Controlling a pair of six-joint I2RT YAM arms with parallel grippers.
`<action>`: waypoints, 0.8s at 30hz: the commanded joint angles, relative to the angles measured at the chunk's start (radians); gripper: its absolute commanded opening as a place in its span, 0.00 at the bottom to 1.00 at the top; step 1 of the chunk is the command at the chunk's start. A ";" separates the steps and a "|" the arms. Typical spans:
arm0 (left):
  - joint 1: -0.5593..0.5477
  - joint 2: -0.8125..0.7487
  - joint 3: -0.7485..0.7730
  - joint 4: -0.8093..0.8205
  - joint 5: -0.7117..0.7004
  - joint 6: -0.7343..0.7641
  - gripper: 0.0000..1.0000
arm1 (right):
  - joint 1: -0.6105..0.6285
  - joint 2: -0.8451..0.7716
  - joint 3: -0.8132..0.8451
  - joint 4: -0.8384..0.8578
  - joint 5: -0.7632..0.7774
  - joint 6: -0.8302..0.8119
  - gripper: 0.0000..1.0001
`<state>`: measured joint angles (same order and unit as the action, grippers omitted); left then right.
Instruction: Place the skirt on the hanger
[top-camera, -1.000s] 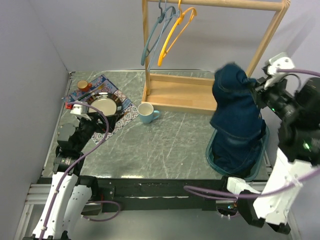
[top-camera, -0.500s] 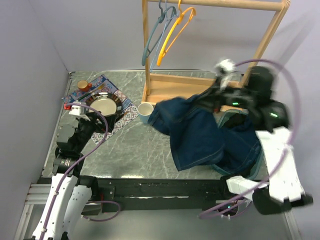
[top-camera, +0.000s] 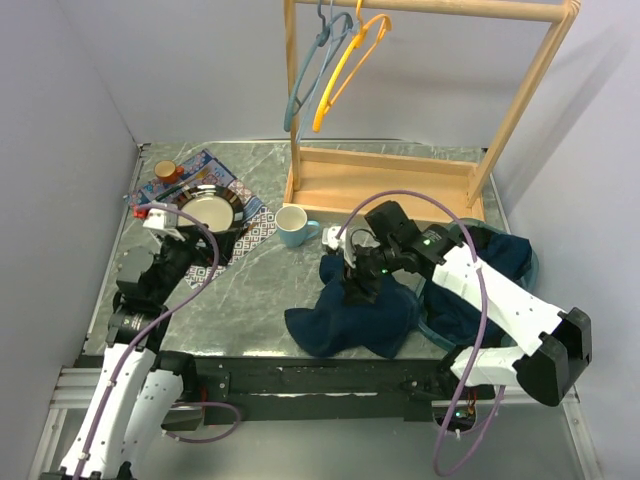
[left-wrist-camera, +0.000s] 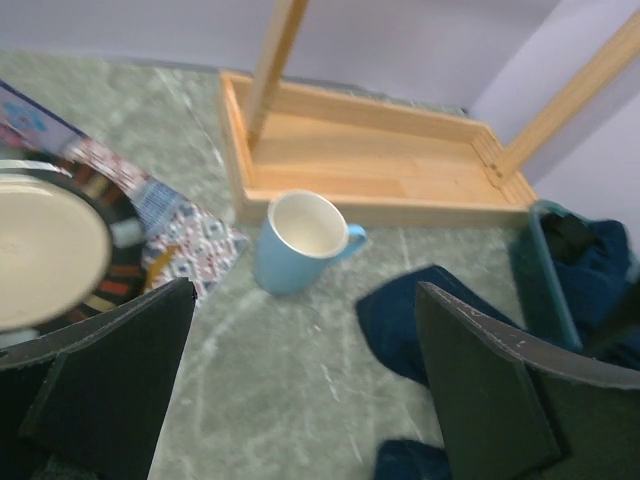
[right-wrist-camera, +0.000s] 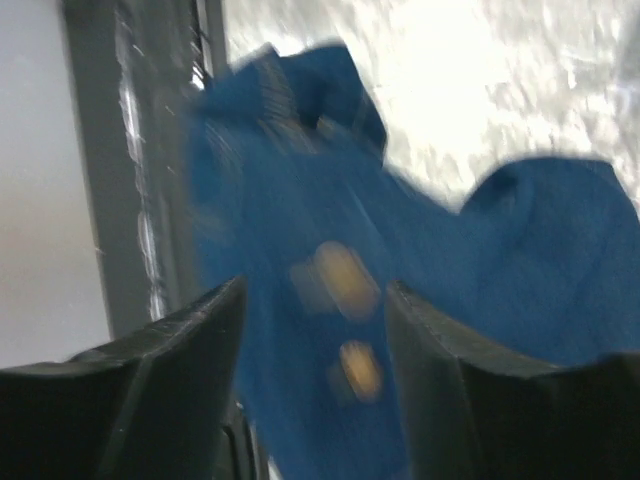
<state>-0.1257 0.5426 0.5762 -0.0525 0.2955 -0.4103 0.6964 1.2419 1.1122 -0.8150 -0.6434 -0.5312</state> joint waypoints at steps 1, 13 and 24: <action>-0.017 0.057 0.025 -0.021 0.106 -0.149 0.97 | -0.018 -0.084 -0.009 0.017 0.057 -0.084 0.73; -0.573 0.255 -0.038 -0.182 -0.125 -0.531 0.88 | -0.237 0.074 -0.028 0.169 0.065 0.052 0.74; -0.831 0.429 -0.059 -0.228 -0.447 -0.651 0.85 | -0.172 0.372 0.141 0.157 -0.026 -0.128 0.89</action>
<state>-0.9386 1.0134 0.5297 -0.2893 -0.0132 -0.9958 0.4870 1.5433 1.1320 -0.7181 -0.6662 -0.6044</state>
